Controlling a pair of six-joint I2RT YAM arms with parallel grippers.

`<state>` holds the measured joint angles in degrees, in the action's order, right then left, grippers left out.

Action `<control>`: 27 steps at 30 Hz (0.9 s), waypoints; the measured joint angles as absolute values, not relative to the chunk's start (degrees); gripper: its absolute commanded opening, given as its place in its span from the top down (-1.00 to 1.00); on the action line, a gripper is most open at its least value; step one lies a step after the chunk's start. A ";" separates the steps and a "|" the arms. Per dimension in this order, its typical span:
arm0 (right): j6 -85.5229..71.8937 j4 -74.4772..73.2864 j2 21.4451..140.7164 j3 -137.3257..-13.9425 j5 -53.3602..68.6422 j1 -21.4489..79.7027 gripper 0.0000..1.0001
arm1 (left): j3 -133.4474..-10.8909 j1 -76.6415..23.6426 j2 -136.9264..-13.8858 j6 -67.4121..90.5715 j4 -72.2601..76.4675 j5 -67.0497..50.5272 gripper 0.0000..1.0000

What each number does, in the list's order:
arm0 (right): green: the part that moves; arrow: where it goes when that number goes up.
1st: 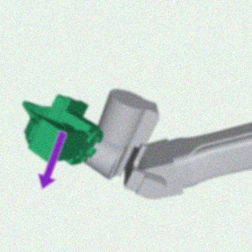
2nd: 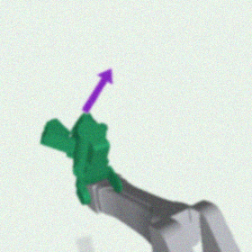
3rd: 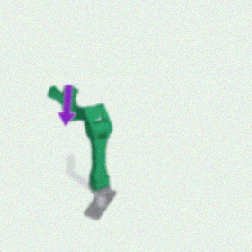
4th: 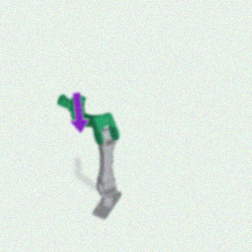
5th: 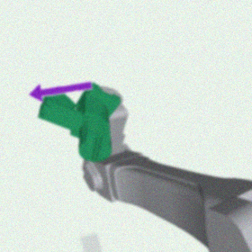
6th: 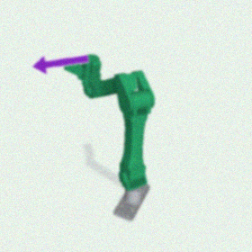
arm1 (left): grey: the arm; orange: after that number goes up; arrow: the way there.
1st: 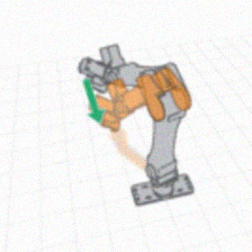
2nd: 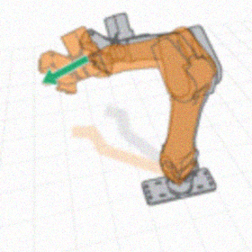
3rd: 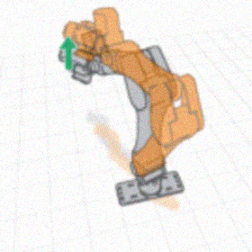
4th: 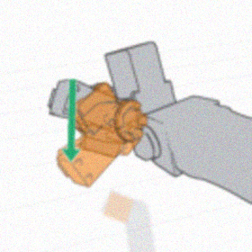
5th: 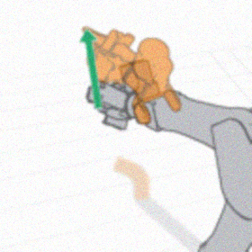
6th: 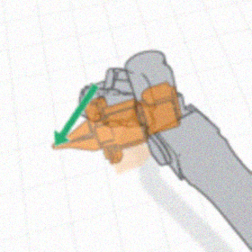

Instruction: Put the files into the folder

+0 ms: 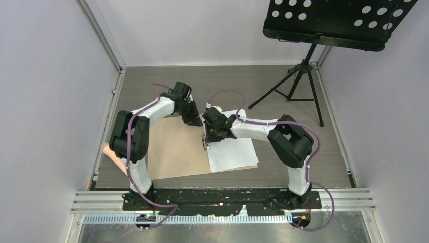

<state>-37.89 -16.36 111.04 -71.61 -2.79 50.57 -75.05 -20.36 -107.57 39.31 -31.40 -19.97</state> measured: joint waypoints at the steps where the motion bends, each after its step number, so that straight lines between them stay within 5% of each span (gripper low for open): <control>1: -37.91 -16.36 111.07 -71.61 -2.79 50.57 0.61 | -73.65 -20.58 -106.87 39.66 -31.22 -20.10 0.77; 22: -38.96 -14.96 111.81 -71.90 -2.57 50.57 0.61 | -63.26 -28.97 -93.08 41.39 -34.17 -7.68 0.71; 27: -38.96 -15.03 111.90 -72.07 -2.50 50.57 0.62 | -62.83 -29.89 -92.68 41.39 -34.59 -6.46 0.55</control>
<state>-38.96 -15.03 111.90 -72.07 -2.50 50.57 -62.83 -29.89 -92.68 41.39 -34.59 -6.46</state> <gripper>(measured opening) 0.198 0.178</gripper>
